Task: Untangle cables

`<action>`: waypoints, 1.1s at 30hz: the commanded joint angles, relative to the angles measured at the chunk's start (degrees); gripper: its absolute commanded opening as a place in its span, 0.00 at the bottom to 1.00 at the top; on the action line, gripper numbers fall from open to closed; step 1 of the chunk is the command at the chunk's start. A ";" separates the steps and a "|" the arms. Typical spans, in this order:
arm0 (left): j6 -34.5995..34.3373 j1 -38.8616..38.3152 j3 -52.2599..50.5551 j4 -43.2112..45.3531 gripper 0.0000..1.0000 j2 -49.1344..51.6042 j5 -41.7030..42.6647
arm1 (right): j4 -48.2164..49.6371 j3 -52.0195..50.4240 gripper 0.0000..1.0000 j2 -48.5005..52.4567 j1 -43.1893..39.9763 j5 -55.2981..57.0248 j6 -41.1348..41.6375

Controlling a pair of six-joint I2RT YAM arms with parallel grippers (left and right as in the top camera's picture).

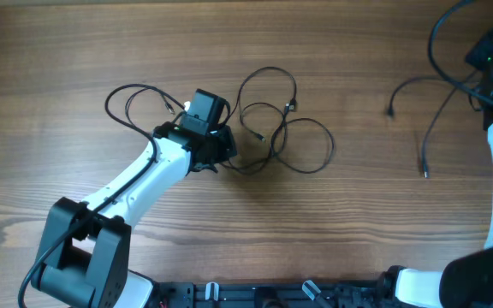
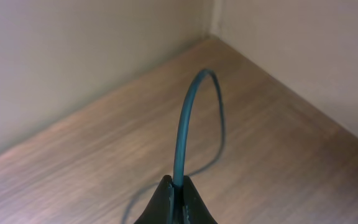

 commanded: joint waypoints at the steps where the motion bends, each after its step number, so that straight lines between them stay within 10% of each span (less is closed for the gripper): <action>1: 1.33 -0.87 0.02 -0.02 0.04 -0.96 0.04 | 0.98 0.68 0.04 1.31 -3.63 1.84 -0.55; 6: 1.33 -0.87 0.02 0.00 0.04 -0.96 0.04 | 1.70 0.68 0.05 1.31 -9.31 0.48 0.72; 9: 1.33 -0.87 0.02 0.02 0.04 -0.96 0.04 | 2.14 0.68 0.55 1.31 -10.32 -7.67 1.66; 13: 1.38 -0.87 0.02 1.40 0.04 -0.96 0.07 | 3.02 0.68 0.70 1.31 -10.29 -28.28 0.66; 22: 4.33 -0.81 0.20 10.86 0.04 -10.80 2.91 | -8.46 0.68 0.75 0.90 -8.55 -53.33 -3.54; 33: 4.07 -0.81 0.20 19.85 0.04 -29.11 5.90 | -27.39 0.61 0.89 0.92 8.46 -55.21 -18.97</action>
